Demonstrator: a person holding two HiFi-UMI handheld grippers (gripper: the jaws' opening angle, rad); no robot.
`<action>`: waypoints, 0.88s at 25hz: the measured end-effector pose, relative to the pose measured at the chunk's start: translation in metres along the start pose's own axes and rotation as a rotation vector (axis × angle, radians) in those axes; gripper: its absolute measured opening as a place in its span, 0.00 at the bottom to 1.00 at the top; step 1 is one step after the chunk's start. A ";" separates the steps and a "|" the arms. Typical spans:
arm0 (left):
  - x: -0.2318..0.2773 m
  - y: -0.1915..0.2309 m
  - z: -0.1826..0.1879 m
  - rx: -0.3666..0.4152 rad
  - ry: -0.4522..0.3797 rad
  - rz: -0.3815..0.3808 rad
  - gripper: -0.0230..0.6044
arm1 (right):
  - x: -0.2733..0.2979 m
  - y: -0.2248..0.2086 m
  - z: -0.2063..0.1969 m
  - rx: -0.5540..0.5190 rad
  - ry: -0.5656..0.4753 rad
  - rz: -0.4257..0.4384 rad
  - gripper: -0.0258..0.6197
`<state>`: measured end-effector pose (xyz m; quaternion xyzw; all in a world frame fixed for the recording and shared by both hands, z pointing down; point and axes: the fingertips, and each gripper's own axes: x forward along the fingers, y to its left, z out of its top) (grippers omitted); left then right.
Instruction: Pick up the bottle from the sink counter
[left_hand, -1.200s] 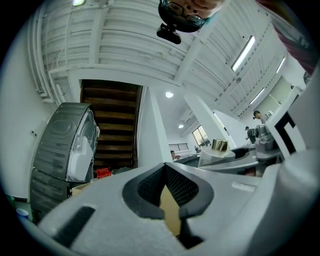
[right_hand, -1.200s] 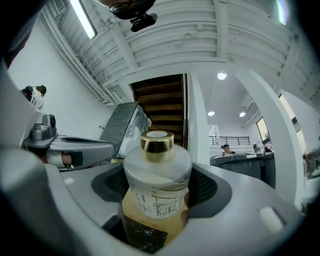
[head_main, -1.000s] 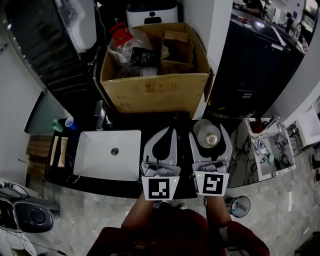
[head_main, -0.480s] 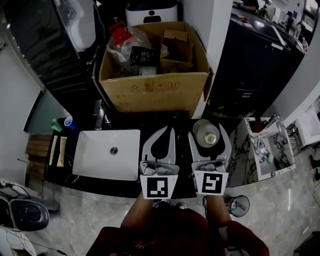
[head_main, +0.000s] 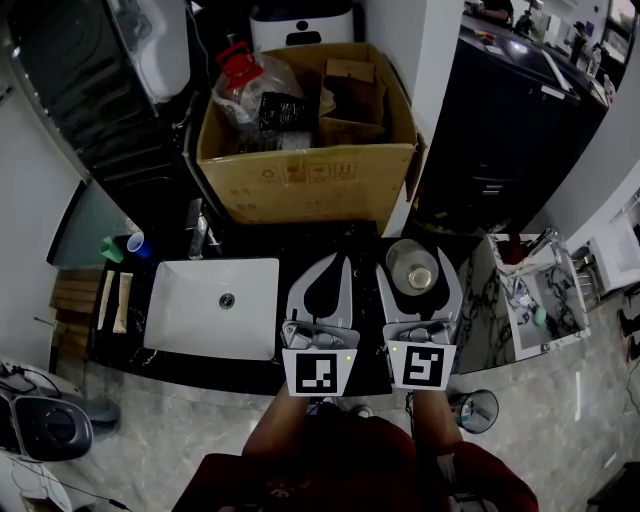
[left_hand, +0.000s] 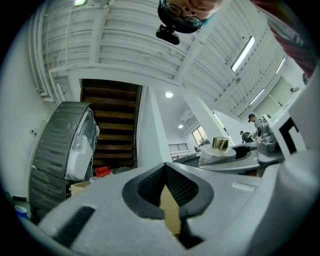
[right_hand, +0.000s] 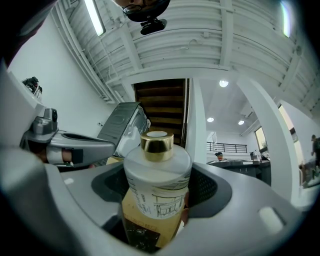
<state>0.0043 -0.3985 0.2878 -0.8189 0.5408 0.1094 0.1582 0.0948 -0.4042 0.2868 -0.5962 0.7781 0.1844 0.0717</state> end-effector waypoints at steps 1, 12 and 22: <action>0.000 0.000 0.001 -0.018 -0.007 0.006 0.04 | 0.000 0.000 0.000 0.001 0.000 0.000 0.56; -0.002 -0.003 -0.004 0.100 0.040 -0.039 0.04 | -0.002 0.002 -0.002 0.000 0.007 0.004 0.56; -0.004 -0.002 -0.003 0.036 0.028 -0.014 0.04 | -0.003 0.001 -0.002 -0.007 0.012 0.004 0.56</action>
